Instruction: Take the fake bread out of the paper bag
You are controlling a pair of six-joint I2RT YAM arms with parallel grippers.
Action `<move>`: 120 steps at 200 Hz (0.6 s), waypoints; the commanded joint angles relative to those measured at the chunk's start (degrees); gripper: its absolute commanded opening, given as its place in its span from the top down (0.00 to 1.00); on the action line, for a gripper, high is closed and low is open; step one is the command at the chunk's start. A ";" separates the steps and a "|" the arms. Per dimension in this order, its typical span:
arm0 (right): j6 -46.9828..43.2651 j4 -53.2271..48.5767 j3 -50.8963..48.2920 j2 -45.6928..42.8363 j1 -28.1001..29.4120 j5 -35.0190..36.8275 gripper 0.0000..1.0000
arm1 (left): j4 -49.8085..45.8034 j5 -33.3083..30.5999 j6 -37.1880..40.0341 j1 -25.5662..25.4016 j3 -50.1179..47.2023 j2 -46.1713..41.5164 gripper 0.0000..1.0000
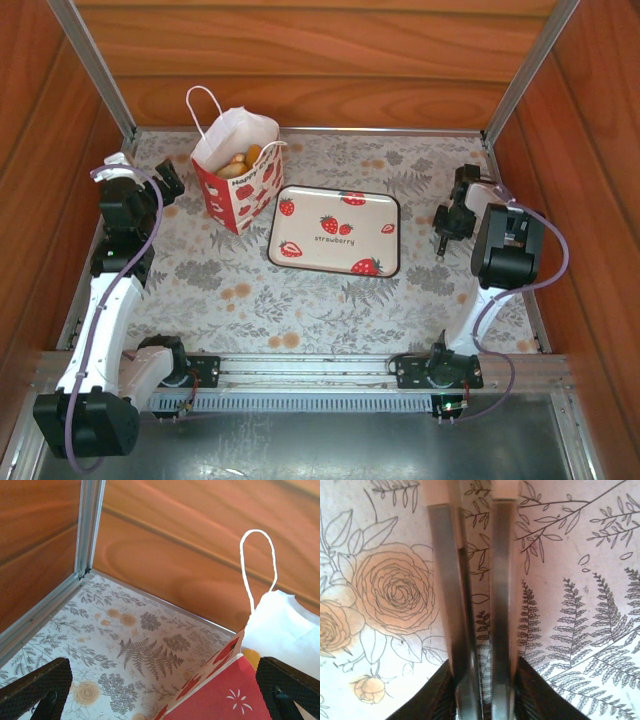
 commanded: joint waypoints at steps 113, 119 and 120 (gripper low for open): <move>1.57 11.12 -12.77 -15.31 5.09 -8.16 0.91 | -0.55 -0.65 1.51 -0.20 1.20 -2.31 0.00; 1.63 11.02 -13.05 -15.35 5.20 -8.03 0.91 | -0.51 -0.60 1.45 -0.20 1.25 -2.41 0.00; 1.63 11.02 -13.05 -15.35 5.20 -8.03 0.91 | -0.57 -0.60 1.45 -0.20 1.25 -2.41 0.00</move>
